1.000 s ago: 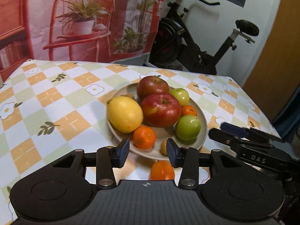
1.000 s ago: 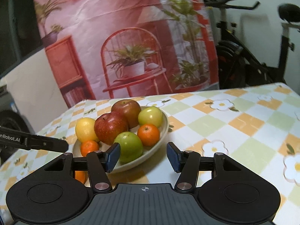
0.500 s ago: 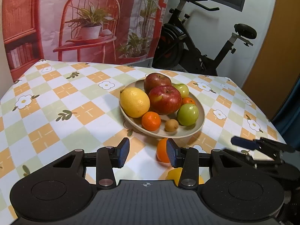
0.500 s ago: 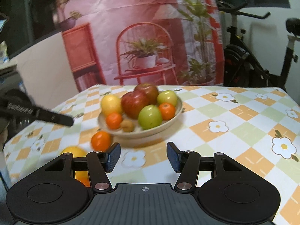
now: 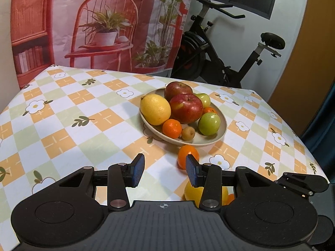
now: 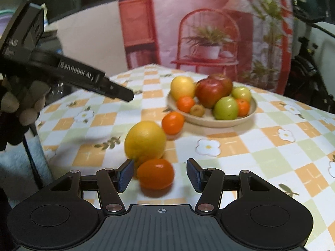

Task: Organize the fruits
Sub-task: 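Move the right gripper to a loose tangerine and close on it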

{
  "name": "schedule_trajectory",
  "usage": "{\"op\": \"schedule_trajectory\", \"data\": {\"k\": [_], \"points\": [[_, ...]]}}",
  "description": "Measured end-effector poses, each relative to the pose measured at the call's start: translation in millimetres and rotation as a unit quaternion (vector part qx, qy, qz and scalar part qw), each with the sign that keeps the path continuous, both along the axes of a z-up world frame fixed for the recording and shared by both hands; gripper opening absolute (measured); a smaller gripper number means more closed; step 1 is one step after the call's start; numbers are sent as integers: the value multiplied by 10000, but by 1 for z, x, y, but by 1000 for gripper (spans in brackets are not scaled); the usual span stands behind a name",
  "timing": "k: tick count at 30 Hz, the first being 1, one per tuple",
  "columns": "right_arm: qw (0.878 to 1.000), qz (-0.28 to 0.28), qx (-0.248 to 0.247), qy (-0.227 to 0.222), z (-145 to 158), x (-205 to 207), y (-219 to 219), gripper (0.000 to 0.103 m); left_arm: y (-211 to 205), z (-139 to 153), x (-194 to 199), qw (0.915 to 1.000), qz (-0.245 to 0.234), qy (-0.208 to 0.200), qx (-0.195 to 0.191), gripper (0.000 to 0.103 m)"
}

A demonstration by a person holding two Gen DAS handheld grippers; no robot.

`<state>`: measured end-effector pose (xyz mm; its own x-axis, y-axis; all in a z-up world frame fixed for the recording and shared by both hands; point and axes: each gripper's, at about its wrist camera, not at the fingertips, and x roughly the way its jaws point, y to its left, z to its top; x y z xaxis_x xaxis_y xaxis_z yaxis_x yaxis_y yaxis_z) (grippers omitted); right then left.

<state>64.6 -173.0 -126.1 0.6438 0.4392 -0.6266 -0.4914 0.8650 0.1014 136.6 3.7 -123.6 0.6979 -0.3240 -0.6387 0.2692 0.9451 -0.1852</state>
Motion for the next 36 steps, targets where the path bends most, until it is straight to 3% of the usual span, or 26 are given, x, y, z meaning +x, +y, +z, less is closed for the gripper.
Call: {"op": "schedule_trajectory", "data": {"k": [10,13,17,30,36], "points": [[9993,117,-195,291,-9,7,7,50,3,-7,2,9999,21,105,-50,45],[9992,129,-193,327,-9,7,6,41,2,-8,2,9999,25,134,-54,45],[9993,115,-142,339,-9,7,3,40,3,-9,4,9998,32,169,-55,45],[9994,-209,273,-56,3,8,-19,39,-10,-12,22,9990,-231,394,-20,47],[9979,-455,445,-151,4,16,-36,39,-30,-22,40,9972,-463,593,25,53]]}}
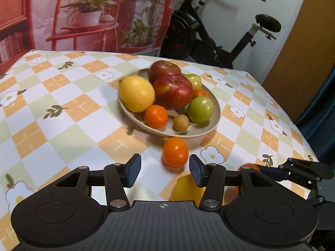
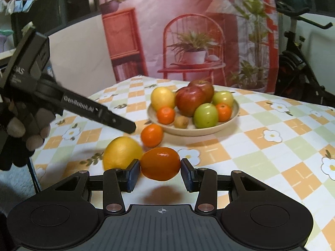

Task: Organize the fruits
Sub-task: 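Move the right gripper to a loose tangerine and close on it, then grasp another tangerine with the left gripper while the right holds its tangerine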

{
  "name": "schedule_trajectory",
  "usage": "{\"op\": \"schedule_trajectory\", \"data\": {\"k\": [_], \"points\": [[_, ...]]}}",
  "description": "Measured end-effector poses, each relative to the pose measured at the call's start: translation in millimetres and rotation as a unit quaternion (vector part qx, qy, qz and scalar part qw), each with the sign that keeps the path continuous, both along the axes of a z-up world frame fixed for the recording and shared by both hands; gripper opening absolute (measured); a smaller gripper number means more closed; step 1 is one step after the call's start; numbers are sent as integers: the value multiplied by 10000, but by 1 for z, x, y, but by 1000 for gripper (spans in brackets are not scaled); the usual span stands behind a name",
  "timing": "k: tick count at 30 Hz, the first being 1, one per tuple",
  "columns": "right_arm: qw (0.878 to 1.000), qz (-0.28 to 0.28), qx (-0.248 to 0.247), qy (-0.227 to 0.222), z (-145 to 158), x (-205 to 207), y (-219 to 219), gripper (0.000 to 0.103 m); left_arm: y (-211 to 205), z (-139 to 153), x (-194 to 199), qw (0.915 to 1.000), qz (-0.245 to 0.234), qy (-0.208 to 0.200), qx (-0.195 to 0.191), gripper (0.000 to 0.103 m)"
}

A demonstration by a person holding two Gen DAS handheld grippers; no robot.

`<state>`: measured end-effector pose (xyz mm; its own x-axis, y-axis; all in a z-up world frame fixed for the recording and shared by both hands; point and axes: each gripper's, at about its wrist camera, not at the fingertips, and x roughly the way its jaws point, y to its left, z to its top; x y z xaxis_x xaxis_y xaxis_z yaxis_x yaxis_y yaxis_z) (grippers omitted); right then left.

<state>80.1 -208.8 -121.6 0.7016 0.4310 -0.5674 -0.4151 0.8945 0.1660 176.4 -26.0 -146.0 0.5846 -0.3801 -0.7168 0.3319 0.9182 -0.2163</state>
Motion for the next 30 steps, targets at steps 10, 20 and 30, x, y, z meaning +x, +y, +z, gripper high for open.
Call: {"op": "schedule_trajectory", "data": {"k": [10,20,30], "points": [[9994,-205,286,13,-5,10,-19,39,-26,-17,27,9991,-217,345,116,53],[9983,-341,480,31,-8,13,-27,39,-31,-28,34,9988,-184,418,146,37],[9964,-500,677,102,-9,15,-35,39,-34,-21,28,9989,-341,222,238,36]]}}
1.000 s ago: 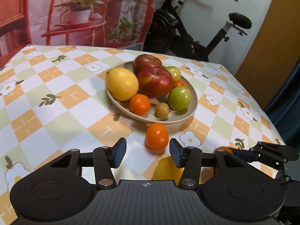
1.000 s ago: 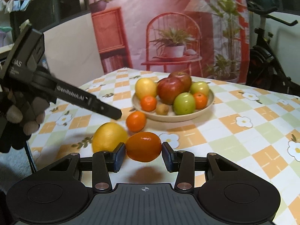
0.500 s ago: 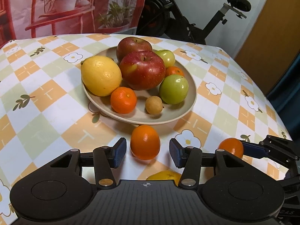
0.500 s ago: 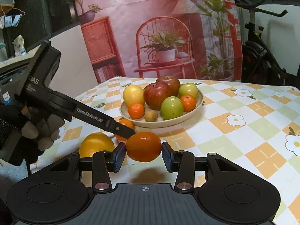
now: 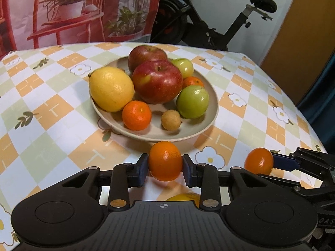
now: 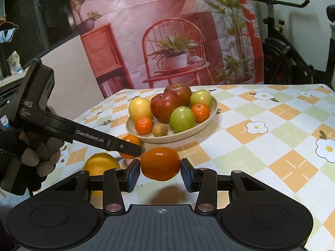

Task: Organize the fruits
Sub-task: 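Grasp another tangerine with the left gripper while the right holds its tangerine, then carry both held tangerines over the plate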

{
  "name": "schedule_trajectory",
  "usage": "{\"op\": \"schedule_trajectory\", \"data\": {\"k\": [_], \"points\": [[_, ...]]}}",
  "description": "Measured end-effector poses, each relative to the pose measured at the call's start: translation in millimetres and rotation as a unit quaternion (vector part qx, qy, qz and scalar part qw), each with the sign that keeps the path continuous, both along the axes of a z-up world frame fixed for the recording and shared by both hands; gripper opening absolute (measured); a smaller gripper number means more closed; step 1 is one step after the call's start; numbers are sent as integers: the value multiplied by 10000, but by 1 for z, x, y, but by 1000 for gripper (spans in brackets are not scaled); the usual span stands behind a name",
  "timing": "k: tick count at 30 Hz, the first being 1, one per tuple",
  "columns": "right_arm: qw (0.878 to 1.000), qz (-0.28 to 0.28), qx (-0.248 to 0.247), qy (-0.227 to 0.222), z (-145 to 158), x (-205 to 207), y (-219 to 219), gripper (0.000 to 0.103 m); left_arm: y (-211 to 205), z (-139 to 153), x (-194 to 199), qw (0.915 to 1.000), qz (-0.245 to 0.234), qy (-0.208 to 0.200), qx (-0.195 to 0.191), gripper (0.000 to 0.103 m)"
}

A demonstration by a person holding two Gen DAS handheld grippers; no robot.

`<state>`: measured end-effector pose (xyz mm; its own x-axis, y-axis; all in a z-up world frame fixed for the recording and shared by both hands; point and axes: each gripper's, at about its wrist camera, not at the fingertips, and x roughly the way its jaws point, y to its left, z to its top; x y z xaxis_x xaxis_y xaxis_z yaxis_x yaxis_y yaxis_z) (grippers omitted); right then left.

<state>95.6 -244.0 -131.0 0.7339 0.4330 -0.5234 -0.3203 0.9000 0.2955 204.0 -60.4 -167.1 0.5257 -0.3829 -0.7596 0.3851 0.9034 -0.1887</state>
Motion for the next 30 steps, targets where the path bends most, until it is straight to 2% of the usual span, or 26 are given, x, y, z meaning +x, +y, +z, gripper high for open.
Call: {"op": "schedule_trajectory", "data": {"k": [4,13,22,30], "points": [[9997,-37,254,-2,7,6,-6,39,4,11,-1,9999,-33,-148,-45,36],[9999,-33,-20,-142,14,38,-6,39,9,45,11,9982,42,-587,-128,36],[9993,8,-253,-259,13,74,-9,39,12,53,33,9970,66,-769,97,36],[9984,-88,-361,-417,15,128,-11,39,7,65,71,9950,145,-968,221,36]]}}
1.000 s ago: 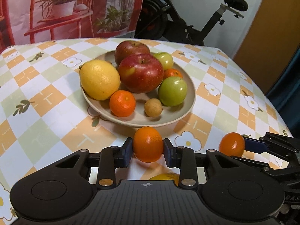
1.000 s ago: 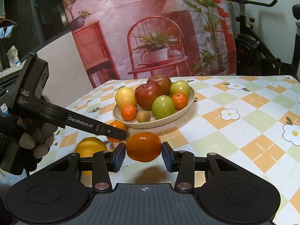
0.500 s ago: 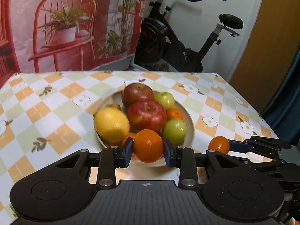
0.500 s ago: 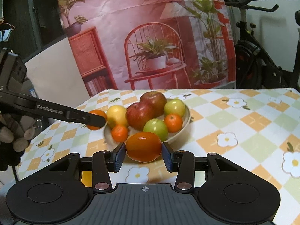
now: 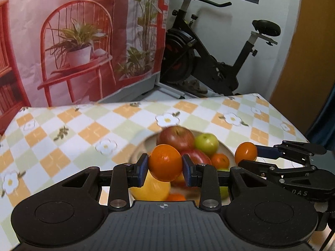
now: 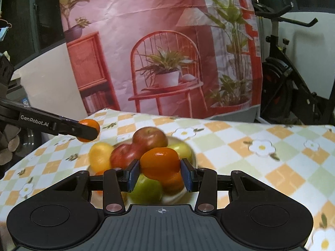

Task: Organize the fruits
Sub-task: 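Carry both held tangerines over the plate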

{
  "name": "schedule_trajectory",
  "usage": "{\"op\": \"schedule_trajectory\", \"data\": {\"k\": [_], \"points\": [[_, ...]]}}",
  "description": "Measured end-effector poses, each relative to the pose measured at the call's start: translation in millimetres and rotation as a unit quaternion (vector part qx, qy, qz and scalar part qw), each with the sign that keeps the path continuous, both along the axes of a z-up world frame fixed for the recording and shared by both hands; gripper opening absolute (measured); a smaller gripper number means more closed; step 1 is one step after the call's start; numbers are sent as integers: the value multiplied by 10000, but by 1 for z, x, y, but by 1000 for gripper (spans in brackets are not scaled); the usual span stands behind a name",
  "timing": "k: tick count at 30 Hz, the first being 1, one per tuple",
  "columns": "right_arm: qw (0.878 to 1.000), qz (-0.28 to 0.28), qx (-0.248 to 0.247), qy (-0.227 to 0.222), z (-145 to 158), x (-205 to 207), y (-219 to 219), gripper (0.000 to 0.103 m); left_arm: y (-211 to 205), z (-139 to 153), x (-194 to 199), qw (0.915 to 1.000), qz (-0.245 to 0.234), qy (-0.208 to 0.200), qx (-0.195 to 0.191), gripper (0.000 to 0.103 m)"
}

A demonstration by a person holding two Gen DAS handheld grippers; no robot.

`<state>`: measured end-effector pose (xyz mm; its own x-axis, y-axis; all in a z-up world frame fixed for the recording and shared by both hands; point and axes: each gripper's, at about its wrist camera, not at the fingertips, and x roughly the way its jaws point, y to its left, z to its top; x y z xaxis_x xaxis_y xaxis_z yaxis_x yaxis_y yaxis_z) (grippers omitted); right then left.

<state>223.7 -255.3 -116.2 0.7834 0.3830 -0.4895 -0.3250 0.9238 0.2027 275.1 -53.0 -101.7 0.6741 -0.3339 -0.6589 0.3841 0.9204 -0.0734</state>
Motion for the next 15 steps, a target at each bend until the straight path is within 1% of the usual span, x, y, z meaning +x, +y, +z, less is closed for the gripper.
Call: {"op": "schedule_trajectory", "data": {"k": [7,15], "points": [[10000,4,42,75,-13,34,3,39,-6,-7,30,9999,94,86,58,36],[9996,132,170,173,-23,45,8,40,-3,-24,47,9995,123,295,51,36]]}}
